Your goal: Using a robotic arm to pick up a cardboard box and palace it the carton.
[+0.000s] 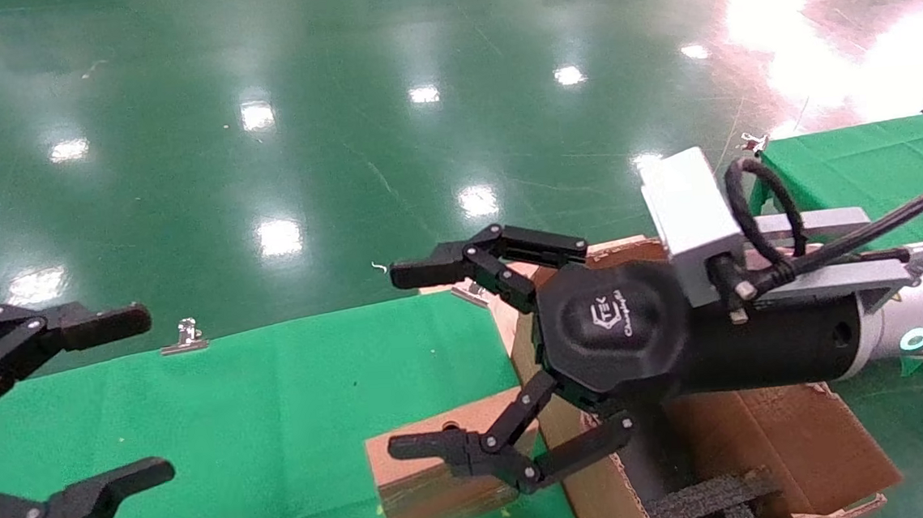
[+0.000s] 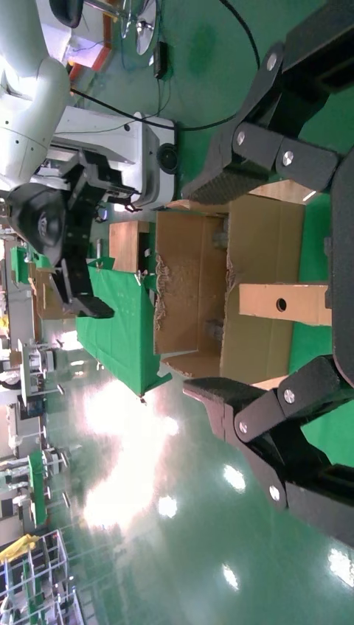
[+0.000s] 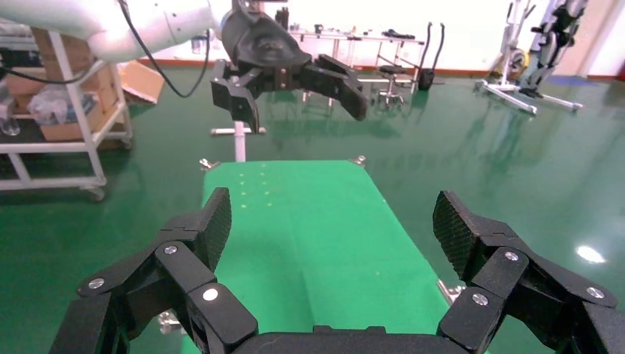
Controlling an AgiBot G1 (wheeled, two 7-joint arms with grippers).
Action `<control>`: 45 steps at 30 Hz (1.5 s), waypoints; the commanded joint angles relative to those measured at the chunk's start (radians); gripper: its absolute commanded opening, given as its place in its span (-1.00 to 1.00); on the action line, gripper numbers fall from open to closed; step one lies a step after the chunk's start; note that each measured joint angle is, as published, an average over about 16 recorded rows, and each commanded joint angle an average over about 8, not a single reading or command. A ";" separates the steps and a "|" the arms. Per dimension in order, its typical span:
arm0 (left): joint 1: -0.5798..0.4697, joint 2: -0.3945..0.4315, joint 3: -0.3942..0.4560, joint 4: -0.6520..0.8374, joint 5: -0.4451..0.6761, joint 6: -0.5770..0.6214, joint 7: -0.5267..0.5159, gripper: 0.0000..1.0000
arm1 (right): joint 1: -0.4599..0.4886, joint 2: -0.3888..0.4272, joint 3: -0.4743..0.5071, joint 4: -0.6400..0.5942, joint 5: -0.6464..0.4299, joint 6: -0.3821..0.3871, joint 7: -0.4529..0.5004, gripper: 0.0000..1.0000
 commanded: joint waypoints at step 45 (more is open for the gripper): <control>0.000 0.000 0.000 0.000 -0.001 0.000 0.000 1.00 | 0.580 -0.415 -0.717 -0.316 -0.813 -0.066 -0.109 -0.12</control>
